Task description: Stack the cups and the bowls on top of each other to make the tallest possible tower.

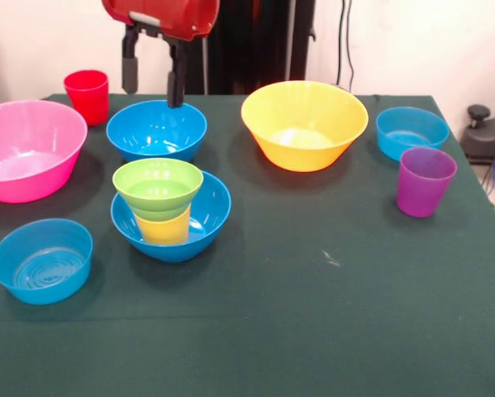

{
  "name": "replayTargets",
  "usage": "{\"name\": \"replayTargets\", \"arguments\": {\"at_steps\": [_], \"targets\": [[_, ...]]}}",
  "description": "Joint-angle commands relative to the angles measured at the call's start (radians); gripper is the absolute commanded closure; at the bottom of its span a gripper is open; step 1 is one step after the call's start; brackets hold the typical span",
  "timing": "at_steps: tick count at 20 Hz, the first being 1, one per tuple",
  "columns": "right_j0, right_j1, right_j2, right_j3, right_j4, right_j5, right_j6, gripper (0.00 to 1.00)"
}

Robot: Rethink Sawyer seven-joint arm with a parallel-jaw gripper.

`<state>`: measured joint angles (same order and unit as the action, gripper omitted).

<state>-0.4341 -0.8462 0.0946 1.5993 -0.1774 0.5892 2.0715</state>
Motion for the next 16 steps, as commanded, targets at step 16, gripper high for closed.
{"name": "replayTargets", "arguments": {"at_steps": [16], "targets": [[0.077, -0.003, 0.07, 0.145, -0.106, -0.035, -0.005, 0.0]]}}
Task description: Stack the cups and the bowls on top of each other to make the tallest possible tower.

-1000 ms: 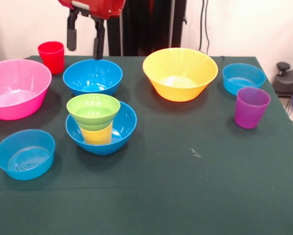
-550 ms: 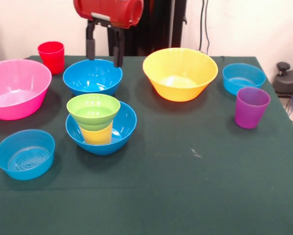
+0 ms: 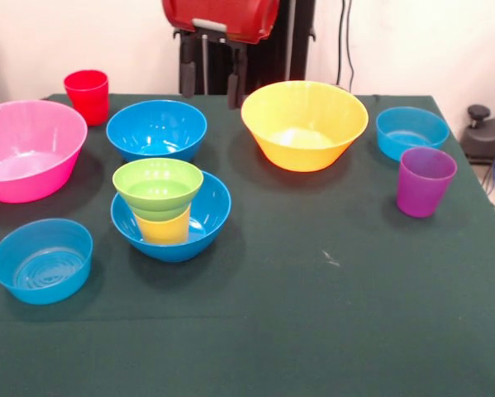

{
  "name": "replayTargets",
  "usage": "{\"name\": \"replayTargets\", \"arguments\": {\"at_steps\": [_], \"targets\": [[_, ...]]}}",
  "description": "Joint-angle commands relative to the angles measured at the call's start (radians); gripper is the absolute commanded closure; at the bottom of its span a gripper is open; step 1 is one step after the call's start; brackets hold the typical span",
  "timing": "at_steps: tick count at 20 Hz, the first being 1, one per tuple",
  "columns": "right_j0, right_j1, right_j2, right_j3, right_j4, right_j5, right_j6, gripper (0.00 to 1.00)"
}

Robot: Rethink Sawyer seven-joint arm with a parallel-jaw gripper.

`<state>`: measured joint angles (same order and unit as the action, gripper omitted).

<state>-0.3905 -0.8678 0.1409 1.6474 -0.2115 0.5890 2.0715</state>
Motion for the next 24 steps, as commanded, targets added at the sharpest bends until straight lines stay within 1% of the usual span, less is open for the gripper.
{"name": "replayTargets", "arguments": {"at_steps": [1, 4, 11, 18, 24], "targets": [[0.032, 0.018, 0.024, 0.103, -0.07, -0.036, -0.006, 0.0], [0.031, 0.022, 0.018, 0.111, -0.073, -0.038, -0.006, 0.0], [0.028, 0.03, -0.004, 0.148, -0.097, -0.095, 0.012, 0.0], [-0.011, 0.029, -0.006, 0.19, -0.122, -0.142, -0.023, 0.0], [-0.011, 0.057, -0.026, 0.21, -0.167, -0.2, -0.007, 0.0]]}}
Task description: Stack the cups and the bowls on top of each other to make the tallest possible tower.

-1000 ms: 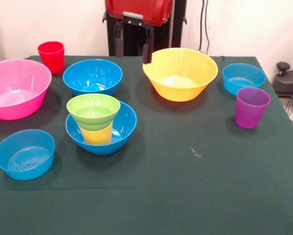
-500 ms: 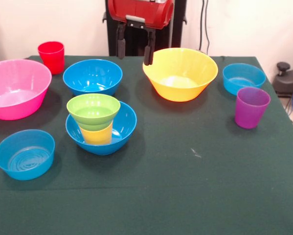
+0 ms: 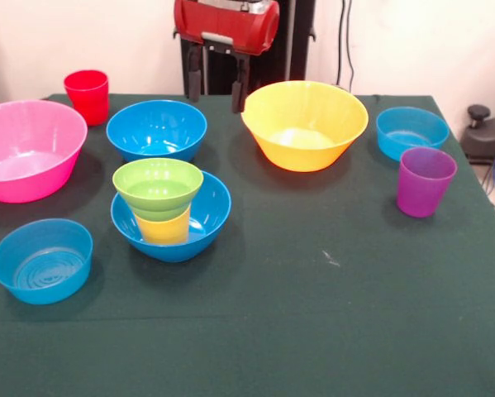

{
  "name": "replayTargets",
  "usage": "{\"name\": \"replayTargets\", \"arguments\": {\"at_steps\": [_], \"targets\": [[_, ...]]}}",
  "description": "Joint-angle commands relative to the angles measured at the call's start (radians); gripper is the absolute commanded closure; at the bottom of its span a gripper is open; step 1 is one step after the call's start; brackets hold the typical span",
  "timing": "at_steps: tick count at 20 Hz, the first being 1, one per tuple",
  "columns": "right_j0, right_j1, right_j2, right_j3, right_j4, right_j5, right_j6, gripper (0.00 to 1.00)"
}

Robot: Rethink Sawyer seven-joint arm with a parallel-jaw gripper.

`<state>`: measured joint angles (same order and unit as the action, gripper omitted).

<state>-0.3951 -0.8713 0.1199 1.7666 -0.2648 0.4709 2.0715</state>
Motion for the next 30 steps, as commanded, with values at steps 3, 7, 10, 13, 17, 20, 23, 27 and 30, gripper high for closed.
{"name": "replayTargets", "arguments": {"at_steps": [3, 7, 10, 13, 17, 20, 23, 27, 30], "targets": [[0.003, 0.085, -0.024, 0.095, -0.136, -0.126, 0.019, 0.0], [-0.003, 0.095, -0.023, 0.103, -0.145, -0.146, 0.02, 0.0], [0.005, 0.099, -0.03, 0.104, -0.145, -0.151, 0.027, 0.0], [0.013, 0.107, -0.036, 0.101, -0.145, -0.158, 0.034, 0.0], [0.015, 0.118, -0.042, 0.093, -0.144, -0.169, 0.033, 0.0], [0.013, 0.118, -0.041, 0.089, -0.141, -0.165, 0.027, 0.0], [0.012, 0.121, -0.039, 0.083, -0.139, -0.162, 0.023, 0.0], [0.016, 0.142, -0.045, 0.073, -0.145, -0.18, 0.028, 0.0], [0.022, 0.166, -0.054, 0.061, -0.151, -0.198, 0.035, 0.0]]}}
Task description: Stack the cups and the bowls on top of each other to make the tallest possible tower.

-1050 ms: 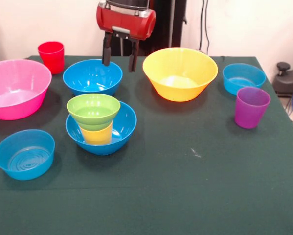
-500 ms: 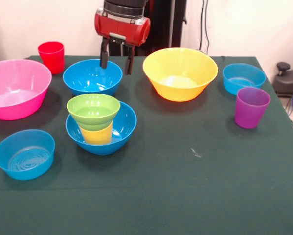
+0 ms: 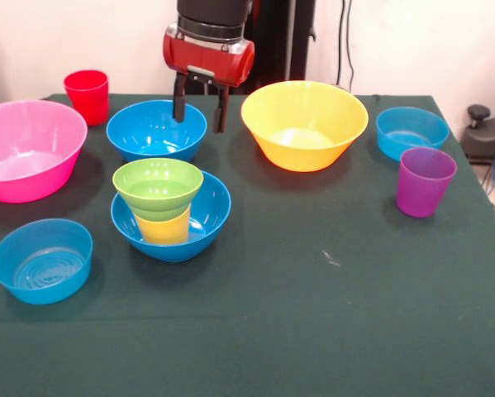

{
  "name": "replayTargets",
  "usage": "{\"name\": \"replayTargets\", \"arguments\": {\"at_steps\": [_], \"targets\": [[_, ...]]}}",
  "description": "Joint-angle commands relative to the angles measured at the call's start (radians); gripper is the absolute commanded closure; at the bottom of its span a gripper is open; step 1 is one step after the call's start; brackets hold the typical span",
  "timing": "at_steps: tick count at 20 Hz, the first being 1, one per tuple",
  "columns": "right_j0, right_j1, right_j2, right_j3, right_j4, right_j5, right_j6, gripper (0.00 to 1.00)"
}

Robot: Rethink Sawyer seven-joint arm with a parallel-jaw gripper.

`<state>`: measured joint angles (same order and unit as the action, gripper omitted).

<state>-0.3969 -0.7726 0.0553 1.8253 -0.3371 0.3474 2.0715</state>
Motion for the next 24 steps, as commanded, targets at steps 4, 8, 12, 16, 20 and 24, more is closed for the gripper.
{"name": "replayTargets", "arguments": {"at_steps": [4, 8, 12, 16, 20, 24], "targets": [[0.021, 0.078, 0.01, -0.001, -0.077, -0.082, 0.032, 0.0], [0.022, 0.091, 0.002, -0.007, -0.08, -0.096, 0.029, 0.0], [0.023, 0.101, -0.011, -0.012, -0.085, -0.105, 0.021, 0.0], [0.022, 0.102, -0.016, -0.008, -0.083, -0.11, 0.016, 0.0], [0.014, 0.085, -0.008, -0.001, -0.078, -0.093, 0.001, 0.0], [-0.001, 0.072, 0.006, 0.01, -0.074, -0.082, -0.01, 0.0]]}}
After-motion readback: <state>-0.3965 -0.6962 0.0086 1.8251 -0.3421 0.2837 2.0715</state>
